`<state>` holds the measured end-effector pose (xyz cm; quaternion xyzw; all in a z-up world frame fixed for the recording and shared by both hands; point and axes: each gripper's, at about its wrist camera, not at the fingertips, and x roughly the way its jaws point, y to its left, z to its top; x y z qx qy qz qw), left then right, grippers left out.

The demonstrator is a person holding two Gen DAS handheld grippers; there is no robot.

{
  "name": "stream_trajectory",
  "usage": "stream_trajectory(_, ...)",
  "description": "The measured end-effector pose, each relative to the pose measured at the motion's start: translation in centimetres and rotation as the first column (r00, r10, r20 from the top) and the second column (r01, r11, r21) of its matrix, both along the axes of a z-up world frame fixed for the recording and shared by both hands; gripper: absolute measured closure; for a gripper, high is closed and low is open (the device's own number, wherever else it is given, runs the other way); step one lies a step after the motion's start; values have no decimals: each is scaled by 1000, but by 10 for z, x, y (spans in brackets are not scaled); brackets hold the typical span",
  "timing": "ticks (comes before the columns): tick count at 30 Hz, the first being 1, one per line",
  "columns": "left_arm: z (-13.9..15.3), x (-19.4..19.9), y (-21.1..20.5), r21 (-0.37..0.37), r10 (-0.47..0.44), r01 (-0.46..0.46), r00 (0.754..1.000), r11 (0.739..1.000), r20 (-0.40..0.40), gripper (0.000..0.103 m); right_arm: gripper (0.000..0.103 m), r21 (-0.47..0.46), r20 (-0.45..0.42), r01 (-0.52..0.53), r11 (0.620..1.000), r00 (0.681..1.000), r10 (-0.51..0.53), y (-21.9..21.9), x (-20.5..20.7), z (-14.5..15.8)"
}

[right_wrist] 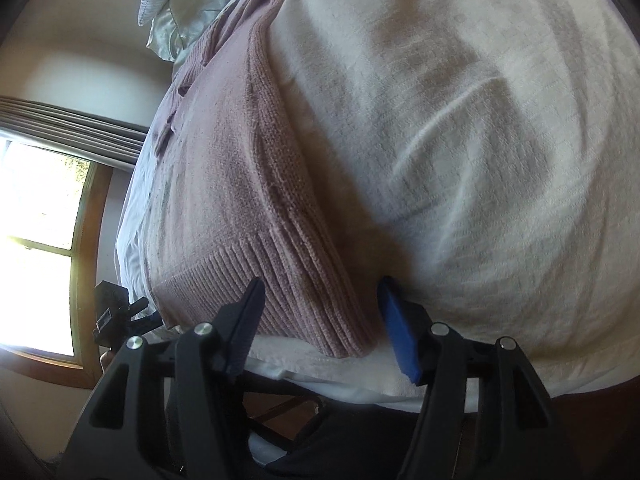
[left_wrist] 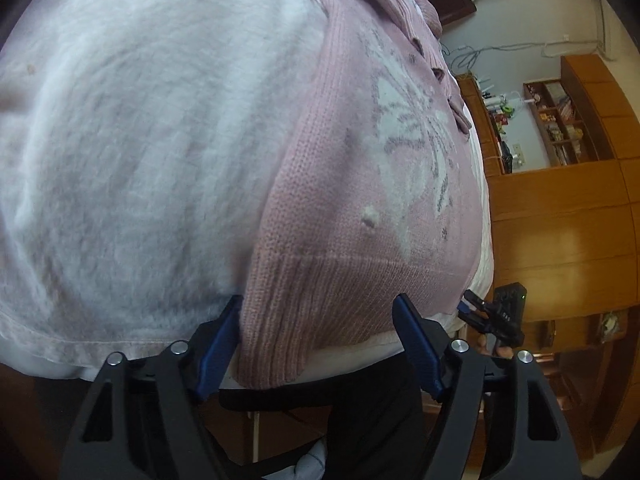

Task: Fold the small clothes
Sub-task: 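Grasp the sweater hem with both grippers and lift it toward the collar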

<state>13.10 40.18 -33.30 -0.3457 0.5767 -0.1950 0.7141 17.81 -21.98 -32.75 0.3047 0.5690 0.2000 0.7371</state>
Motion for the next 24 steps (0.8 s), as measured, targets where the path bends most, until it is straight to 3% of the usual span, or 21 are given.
stream_trajectory(2,0,-2,-5,19,-26,26,1000,999,-6,71,42,18,9,-16,1000,1000,16,0,0,1)
stream_trajectory(3,-1,-3,-8,32,-39,40,999,999,-7,77,43,27,13,-27,999,1000,27,1,0,0)
stream_trajectory(4,-1,-4,-10,44,-49,50,999,998,-12,90,45,36,12,-37,999,999,37,1,2,0)
stream_trajectory(7,0,-7,-8,16,-22,22,1000,1000,-15,91,53,56,9,-56,997,998,55,1,3,-3)
stream_trajectory(9,1,-9,-4,-11,1,-1,1000,1000,-17,92,65,67,2,-63,996,998,63,1,4,-5)
stream_trajectory(11,3,-7,-3,-25,9,-10,1000,1000,-18,94,85,75,0,-75,994,997,76,0,4,-4)
stream_trajectory(13,5,-11,1,-51,37,-37,999,998,-14,95,91,122,7,-71,990,998,70,-2,-1,-1)
stream_trajectory(20,28,-24,9,-250,118,-108,993,962,25,95,94,225,69,-32,974,997,17,-20,-10,32)
stream_trajectory(24,44,-18,15,-376,170,-144,985,915,37,95,94,304,103,-8,953,994,-24,-29,-3,60)
